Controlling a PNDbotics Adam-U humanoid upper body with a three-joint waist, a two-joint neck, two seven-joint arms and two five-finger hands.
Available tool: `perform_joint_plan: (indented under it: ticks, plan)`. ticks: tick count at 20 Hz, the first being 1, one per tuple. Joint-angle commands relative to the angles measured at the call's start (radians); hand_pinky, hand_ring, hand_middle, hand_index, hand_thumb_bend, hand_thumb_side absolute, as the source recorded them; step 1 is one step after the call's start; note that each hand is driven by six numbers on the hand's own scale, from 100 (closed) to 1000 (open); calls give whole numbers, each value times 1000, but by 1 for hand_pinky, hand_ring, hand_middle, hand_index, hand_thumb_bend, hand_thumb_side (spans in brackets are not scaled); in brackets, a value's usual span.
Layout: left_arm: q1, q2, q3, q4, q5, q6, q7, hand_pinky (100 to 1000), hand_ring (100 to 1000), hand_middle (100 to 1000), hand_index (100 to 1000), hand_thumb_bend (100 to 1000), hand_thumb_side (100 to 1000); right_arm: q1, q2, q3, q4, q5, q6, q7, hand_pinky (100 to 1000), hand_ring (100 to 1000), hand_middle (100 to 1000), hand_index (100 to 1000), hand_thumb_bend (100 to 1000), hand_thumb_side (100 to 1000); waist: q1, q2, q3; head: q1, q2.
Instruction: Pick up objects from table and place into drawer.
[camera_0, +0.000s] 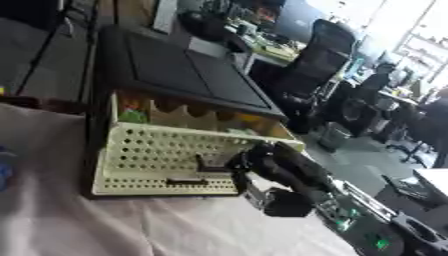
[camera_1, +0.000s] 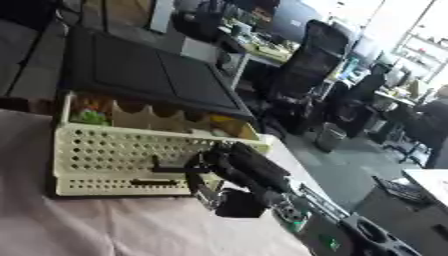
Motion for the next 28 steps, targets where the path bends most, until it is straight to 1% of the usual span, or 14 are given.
perform_joint_plan:
  ticks: [1, 10, 14, 24, 28]
  plan:
    - [-11, 9, 4, -13, 7, 3, 1, 577, 534, 653, 865, 186, 1000, -2, -38, -4, -40, -1, -8, 4, 368, 100, 100, 657, 100, 1000, 6, -38, 3, -8, 0]
    - [-10, 10, 7, -13, 11, 2, 4, 578, 535, 653, 865, 187, 1000, 12, -35, 6, -57, 26, -8, 17, 367, 100, 100, 644, 100, 1000, 11, -45, -4, -12, 4]
    - [-9, 9, 8, -13, 11, 2, 6, 578, 534, 653, 865, 186, 1000, 22, -30, 13, -68, 47, -5, 24, 367, 100, 100, 641, 100, 1000, 16, -44, -9, -7, 3]
    - [-6, 6, 9, -13, 16, -1, 8, 579, 538, 654, 866, 185, 1000, 44, -25, 29, -92, 61, -7, 42, 366, 100, 100, 630, 100, 1000, 37, -51, -22, 7, 14]
    - [-4, 6, 10, -13, 19, -3, 9, 580, 543, 655, 866, 184, 997, 48, -28, 31, -92, 54, -10, 46, 365, 100, 100, 627, 100, 1000, 47, -57, -26, 24, 23]
